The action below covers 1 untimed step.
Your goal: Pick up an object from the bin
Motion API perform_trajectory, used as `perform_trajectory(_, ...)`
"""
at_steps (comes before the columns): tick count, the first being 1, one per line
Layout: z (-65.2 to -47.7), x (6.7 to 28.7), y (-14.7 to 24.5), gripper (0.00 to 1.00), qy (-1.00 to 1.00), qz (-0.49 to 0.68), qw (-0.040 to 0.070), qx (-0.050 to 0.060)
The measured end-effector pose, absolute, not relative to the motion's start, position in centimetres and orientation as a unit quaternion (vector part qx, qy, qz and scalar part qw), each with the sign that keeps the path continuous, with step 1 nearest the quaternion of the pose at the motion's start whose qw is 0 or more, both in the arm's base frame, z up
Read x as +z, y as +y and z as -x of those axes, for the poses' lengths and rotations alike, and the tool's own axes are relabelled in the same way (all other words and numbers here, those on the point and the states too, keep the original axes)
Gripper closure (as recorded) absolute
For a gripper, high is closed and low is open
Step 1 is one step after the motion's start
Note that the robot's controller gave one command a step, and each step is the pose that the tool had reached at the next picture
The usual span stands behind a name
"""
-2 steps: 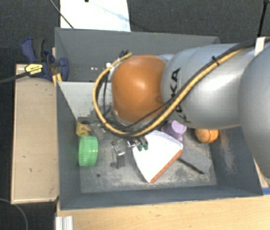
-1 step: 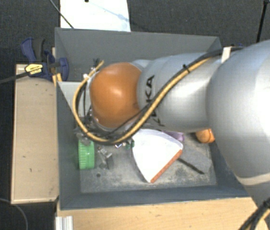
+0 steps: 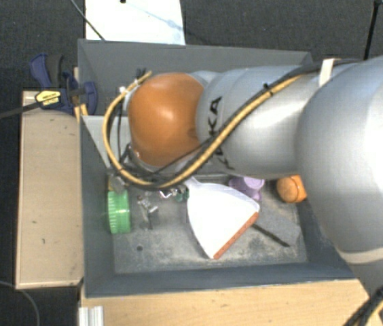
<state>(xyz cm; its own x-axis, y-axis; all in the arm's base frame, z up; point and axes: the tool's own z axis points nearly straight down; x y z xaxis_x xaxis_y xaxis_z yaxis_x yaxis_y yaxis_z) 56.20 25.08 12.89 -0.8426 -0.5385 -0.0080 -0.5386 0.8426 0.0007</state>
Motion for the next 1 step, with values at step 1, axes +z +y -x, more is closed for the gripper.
perform_trajectory(1, -57.14, 9.01, 25.82, 0.0, 0.924, 0.382, 0.019, 0.003)
